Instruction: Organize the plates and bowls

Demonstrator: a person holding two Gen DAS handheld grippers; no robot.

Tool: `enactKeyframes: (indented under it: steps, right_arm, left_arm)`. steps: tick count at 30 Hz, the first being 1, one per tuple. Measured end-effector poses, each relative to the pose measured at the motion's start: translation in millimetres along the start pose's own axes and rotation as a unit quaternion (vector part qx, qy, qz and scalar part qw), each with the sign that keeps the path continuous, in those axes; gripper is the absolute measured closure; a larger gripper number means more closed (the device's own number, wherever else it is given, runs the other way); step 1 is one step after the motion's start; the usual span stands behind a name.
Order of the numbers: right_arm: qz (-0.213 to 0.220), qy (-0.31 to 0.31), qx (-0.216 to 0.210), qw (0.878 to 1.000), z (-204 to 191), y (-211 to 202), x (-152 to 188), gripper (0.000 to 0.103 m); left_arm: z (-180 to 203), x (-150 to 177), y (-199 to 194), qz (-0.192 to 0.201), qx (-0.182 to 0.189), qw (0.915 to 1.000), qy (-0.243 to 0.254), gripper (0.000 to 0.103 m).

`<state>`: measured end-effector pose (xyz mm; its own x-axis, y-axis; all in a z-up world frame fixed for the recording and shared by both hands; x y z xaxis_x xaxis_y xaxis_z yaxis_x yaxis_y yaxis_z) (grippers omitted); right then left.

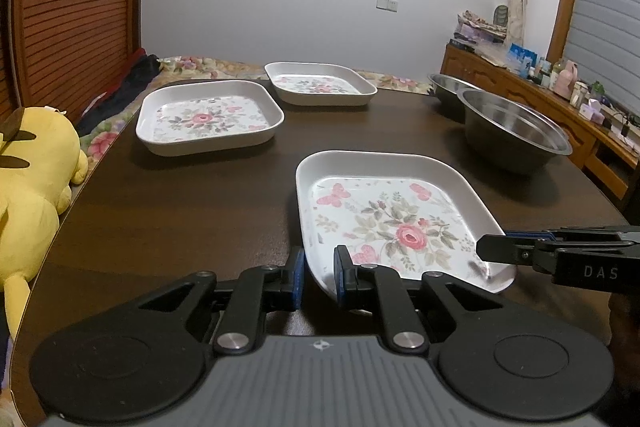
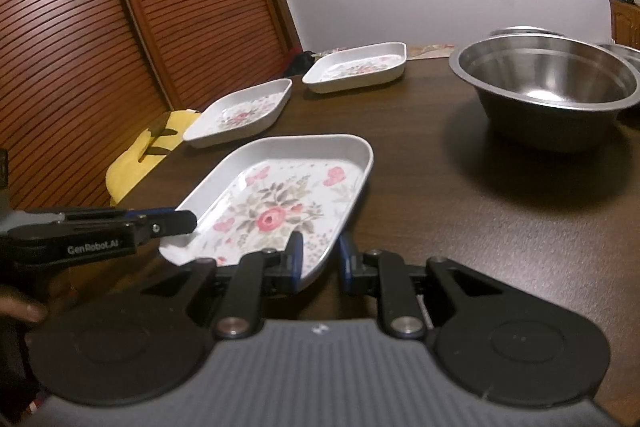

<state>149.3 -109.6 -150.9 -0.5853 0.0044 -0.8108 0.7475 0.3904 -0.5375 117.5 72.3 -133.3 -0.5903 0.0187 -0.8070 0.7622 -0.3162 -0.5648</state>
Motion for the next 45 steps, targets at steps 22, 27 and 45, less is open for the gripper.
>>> enactKeyframes:
  steps: [22, 27, 45]
  right_arm:
    - [0.06, -0.017, 0.011, 0.998, 15.3, -22.3, -45.2, 0.082]
    - [0.046, -0.019, 0.004, 0.999, 12.8, -9.3, -46.0, 0.082]
    - [0.024, -0.097, -0.037, 0.994, -36.8, 43.7, -120.0, 0.069]
  left_arm:
    - [-25.3, -28.6, -13.0, 0.017, -0.032, 0.9992, -0.015, 0.084]
    - [-24.3, -34.1, -12.0, 0.018, -0.02, 0.9996, -0.012, 0.084]
    - [-94.6, -97.5, 8.3, 0.048, -0.063, 0.9967, -0.017, 0.058]
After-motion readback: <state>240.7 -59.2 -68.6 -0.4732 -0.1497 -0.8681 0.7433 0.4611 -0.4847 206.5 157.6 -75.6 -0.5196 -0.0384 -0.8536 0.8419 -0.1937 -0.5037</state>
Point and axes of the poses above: each gripper's, at about its wrist camera, not at the fingertips, and y roughly the way its jaws point, z to its right, x to its underside, the point moved 8 cm from there along y, roughly the way its jaws point, and after that the axes turned 5 degrees about x, right-handed, at the moved point
